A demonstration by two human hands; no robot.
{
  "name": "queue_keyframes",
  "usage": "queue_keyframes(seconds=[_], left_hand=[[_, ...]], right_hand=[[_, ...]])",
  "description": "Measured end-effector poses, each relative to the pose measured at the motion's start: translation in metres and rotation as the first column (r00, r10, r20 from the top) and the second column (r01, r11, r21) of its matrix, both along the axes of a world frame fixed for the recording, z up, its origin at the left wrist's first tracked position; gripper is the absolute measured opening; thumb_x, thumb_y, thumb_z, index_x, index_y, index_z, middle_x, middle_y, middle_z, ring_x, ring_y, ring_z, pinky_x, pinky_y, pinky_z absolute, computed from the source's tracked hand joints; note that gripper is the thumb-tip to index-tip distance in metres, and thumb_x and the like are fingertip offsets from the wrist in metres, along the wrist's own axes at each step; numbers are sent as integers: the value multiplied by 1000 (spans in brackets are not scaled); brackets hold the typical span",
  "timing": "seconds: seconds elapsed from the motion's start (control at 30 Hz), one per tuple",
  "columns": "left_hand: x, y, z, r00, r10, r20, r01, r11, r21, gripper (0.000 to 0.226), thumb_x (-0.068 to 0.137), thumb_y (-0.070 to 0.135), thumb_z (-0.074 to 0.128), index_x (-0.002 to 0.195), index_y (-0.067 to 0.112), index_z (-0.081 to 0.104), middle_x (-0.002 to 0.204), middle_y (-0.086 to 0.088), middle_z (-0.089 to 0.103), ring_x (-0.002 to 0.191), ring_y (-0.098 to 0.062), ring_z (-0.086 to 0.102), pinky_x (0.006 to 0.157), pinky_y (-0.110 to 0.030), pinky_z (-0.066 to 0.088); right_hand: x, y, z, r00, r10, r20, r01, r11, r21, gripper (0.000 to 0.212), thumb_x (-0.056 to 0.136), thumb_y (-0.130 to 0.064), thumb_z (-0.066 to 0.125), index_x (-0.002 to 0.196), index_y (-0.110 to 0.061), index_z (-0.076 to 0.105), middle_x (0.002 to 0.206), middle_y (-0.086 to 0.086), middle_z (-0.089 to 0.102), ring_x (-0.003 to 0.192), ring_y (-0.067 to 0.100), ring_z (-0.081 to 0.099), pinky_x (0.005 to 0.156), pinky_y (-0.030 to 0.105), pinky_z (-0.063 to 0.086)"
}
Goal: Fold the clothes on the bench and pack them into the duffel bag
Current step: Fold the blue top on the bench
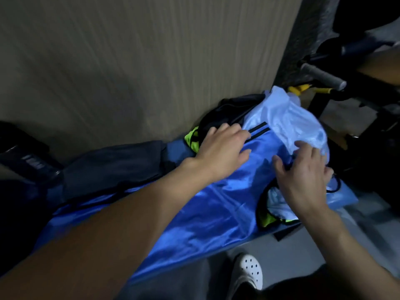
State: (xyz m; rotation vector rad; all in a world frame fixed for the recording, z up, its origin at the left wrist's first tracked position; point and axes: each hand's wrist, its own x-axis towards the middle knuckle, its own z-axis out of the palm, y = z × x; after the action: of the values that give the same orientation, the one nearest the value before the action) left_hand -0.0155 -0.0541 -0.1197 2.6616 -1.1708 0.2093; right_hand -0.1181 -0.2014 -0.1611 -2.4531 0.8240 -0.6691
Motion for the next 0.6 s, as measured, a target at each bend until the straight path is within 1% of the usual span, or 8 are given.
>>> queue_keyframes(seconds=[0.07,0.17,0.23,0.3,0.37,0.47,0.53,0.6], left_hand=[[12,-28,5,996,43,-78,-46,998,-34,37,95,41,59,127,21,59,122,0,58,116,-25,50,97,-42,38],[25,-49,2,982,74,-172,-94,989,-113,32,92,40,65,119,22,65,118,-1,61,113,-25,54,99,-45,40],[29,-55,1,979,81,-187,-104,988,-116,31,91,39,67,118,24,66,116,0,61,112,-25,55,99,-46,40],[31,-58,-1,977,86,-195,-108,989,-104,31,91,39,67,118,25,65,116,2,59,112,-24,53,99,-46,38],[33,-60,-3,972,91,-216,-118,987,-112,25,91,38,68,113,27,66,113,4,59,111,-23,53,98,-44,37],[33,-61,-3,965,98,-242,-136,980,-144,10,91,34,69,99,28,67,107,5,59,107,-22,54,96,-43,36],[33,-60,-2,963,88,-255,-133,977,-166,6,92,32,68,94,27,66,103,5,58,104,-22,56,96,-44,38],[35,-58,2,966,57,-251,-119,963,-241,4,90,30,69,90,27,65,96,7,60,98,-21,59,94,-47,43]], right_hand=[[0,-10,0,999,-5,-44,9,997,83,52,88,-40,63,128,-11,49,121,12,60,122,35,45,100,50,29],[3,-18,2,999,-9,-31,12,994,108,37,89,-33,60,121,-14,56,113,8,65,115,34,48,97,47,31],[5,-21,4,998,1,-63,3,997,72,23,88,-27,59,108,-15,63,108,8,65,110,37,49,91,46,33],[6,-25,4,996,7,-86,-3,999,49,9,87,-22,59,90,-16,65,99,9,65,102,39,50,83,44,33],[6,-29,3,997,13,-77,-9,999,53,8,87,-20,57,83,-18,64,95,9,63,98,39,50,81,43,32],[5,-30,2,999,36,-30,-34,997,73,7,89,-18,56,83,-19,60,90,5,60,97,35,49,83,43,32],[5,-32,2,998,56,-3,-56,997,61,9,90,-18,55,81,-19,57,80,0,58,92,31,48,79,38,26],[5,-35,3,994,78,70,-82,995,54,11,90,-19,57,79,-19,56,74,-4,57,87,27,48,76,34,22]])
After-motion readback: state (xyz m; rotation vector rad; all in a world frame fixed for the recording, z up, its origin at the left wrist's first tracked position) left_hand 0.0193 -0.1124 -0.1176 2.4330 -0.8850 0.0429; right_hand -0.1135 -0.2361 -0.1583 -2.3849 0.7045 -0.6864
